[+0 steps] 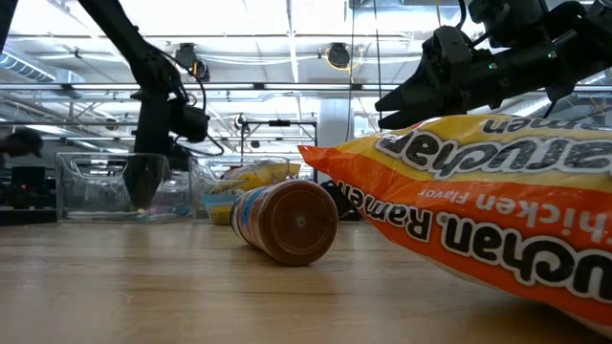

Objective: Pick & Place Food Item
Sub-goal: Put the orange noodle pack into the middle transparent bin

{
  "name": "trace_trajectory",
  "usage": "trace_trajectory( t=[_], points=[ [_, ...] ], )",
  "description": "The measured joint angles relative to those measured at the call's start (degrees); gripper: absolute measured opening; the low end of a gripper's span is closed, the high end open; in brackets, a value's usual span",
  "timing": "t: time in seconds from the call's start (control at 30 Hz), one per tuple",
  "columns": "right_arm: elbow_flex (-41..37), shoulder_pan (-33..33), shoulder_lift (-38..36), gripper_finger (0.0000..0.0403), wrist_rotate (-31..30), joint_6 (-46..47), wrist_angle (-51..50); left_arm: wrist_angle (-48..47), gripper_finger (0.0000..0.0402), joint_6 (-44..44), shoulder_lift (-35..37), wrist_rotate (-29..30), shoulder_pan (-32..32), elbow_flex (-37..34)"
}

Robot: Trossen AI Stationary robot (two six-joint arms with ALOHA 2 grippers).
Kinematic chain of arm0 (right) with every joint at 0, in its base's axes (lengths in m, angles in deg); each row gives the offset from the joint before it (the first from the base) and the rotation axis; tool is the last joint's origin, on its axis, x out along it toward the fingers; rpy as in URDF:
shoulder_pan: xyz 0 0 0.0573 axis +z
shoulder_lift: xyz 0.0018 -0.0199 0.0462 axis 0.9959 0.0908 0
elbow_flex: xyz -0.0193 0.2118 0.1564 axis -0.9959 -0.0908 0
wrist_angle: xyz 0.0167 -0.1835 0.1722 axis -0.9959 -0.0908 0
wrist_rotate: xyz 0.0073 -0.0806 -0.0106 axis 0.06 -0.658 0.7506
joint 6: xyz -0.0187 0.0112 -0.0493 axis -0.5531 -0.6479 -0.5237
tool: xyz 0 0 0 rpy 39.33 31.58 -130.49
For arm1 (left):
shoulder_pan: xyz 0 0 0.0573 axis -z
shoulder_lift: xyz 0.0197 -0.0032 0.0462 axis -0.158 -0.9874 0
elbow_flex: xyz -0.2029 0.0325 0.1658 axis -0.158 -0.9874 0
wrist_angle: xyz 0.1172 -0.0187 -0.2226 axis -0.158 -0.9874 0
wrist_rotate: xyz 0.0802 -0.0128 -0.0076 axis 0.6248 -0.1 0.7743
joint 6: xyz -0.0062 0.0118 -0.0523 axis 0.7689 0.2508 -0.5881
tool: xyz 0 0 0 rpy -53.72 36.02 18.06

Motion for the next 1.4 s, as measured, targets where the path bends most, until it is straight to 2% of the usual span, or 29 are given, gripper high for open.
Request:
trace_trajectory(
  t=[0.4,0.8,0.97,1.2,1.4],
  points=[
    [0.0,0.0,0.02,0.0195,0.0,0.0,0.0,-18.1,0.0132,4.01,8.8,-0.62,0.05,13.14],
    [0.0,0.0,0.02,0.0194,0.0,-0.01,0.0,-18.16,0.0132,6.88,32.7,-9.11,0.05,12.78],
    [0.0,0.0,0.02,0.0194,0.0,-0.02,0.0,-11.01,0.0132,5.37,45.47,-15.27,0.06,7.2],
    [0.0,0.0,0.02,0.0194,0.0,0.0,0.0,1.48,0.0131,-1.46,64.3,-24.5,1.43,-8.25],
    [0.0,-0.02,0.02,0.0194,-0.04,0.14,0.07,15.83,0.0132,-9.29,77.99,-28.62,5.01,-22.79]
  ],
)
